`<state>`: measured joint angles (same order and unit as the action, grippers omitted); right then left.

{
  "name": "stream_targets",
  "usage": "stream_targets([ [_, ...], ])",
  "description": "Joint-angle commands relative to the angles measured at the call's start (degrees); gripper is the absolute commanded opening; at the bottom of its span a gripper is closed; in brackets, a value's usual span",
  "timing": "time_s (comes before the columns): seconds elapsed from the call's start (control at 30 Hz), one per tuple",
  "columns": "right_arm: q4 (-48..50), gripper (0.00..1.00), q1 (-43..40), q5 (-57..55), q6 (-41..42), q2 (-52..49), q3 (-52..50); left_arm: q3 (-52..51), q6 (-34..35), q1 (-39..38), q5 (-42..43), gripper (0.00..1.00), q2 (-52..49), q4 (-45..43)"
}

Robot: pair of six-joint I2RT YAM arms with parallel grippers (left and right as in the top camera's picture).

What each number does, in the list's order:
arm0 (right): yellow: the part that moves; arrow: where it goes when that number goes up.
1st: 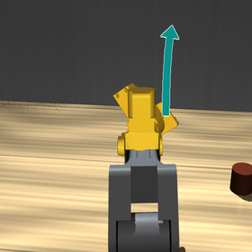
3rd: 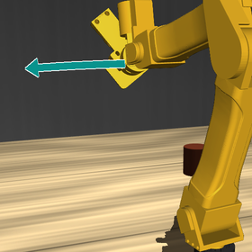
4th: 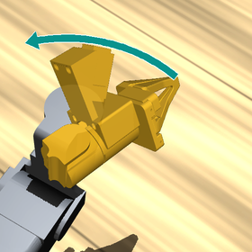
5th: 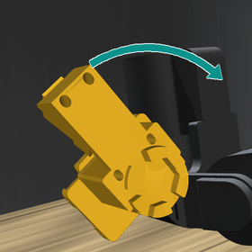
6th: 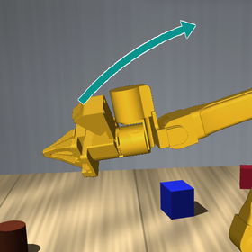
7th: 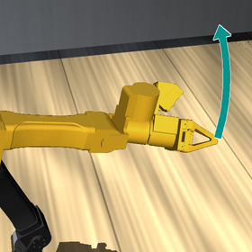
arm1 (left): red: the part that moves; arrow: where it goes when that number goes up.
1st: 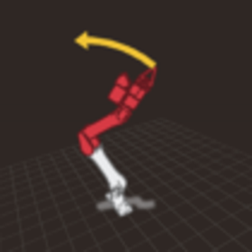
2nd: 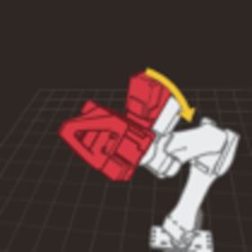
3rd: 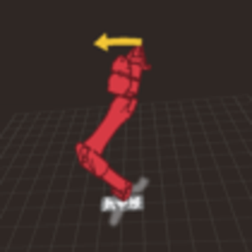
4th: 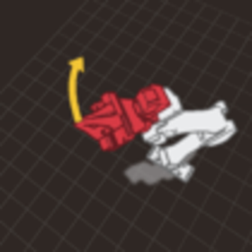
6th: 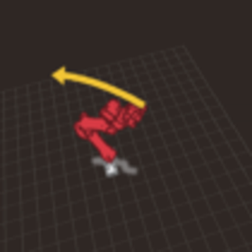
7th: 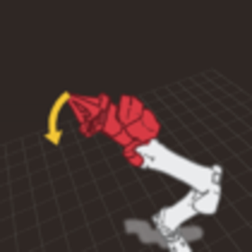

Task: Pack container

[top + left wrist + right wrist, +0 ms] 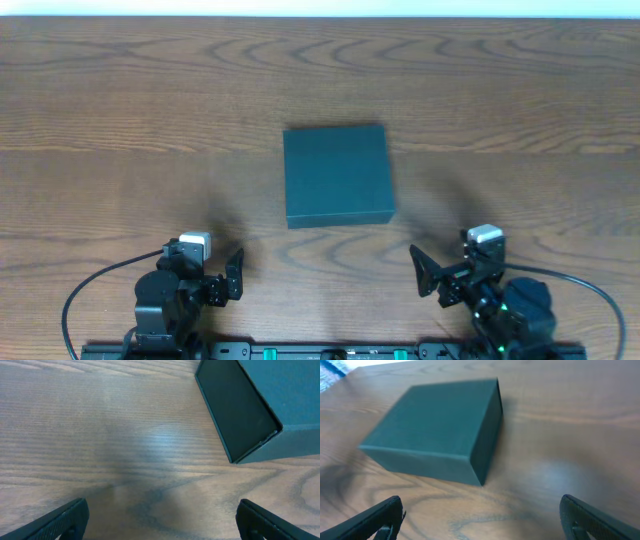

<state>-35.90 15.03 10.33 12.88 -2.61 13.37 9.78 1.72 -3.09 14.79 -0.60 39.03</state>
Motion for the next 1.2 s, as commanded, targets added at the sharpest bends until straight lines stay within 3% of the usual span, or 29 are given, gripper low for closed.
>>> stream_targets([
  [0.0, 1.4, 0.99, 0.3, -0.7, 4.0, 1.7, -3.3, -0.3, 0.7, 0.3, -0.3, 0.95, 0.4, 0.2],
  [1.17, 1.9, 0.99, 0.4, -0.9, 4.7, 2.3, -4.5, -0.3, 0.7, 0.3, -0.3, 0.95, 0.4, 0.1],
])
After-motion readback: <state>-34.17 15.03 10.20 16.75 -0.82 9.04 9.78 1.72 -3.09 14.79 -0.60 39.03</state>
